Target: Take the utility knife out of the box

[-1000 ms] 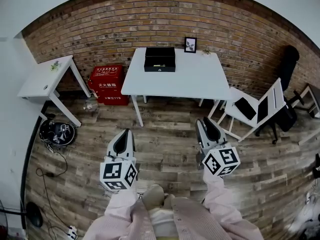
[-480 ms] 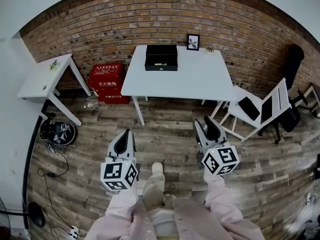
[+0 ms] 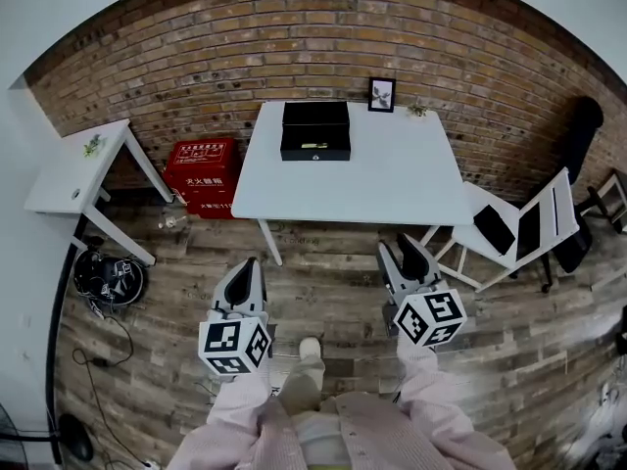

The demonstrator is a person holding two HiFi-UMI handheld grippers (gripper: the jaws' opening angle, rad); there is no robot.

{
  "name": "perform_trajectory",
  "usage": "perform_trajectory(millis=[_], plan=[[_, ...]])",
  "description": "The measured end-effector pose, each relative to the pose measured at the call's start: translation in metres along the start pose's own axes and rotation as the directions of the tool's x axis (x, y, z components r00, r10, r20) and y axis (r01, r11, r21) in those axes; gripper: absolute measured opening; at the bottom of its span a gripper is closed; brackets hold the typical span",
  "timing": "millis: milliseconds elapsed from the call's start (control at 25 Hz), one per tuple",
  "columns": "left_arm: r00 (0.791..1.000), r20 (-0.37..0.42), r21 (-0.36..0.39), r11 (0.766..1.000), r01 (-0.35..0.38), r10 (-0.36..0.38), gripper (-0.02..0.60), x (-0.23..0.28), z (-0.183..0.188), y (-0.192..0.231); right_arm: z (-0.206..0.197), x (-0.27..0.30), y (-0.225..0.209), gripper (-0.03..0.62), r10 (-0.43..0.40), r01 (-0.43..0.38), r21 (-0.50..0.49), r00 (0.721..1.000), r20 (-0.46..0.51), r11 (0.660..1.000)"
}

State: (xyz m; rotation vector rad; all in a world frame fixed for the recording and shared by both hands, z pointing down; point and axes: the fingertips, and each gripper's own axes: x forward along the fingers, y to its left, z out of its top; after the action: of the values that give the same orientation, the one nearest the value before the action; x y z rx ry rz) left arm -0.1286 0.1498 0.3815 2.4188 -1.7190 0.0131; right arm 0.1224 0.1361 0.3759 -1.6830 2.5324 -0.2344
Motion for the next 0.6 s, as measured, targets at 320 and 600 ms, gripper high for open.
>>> perform_trajectory(millis=[320,600], plan=[[1.000,-0.018,-0.004,1.000,0.023,-0.023,-0.008,0.077,0.008,0.027,0.000,0.071,-0.028,0.155,-0.020,0.020,0.013,1.000,-0.012,1.000],[0.999,-0.011,-0.003,0.999,0.047,-0.047,-0.008,0.132,0.023,0.053,0.003,0.128,-0.037,0.155,-0.026,0.026,0.024,0.999,-0.019,0.999]])
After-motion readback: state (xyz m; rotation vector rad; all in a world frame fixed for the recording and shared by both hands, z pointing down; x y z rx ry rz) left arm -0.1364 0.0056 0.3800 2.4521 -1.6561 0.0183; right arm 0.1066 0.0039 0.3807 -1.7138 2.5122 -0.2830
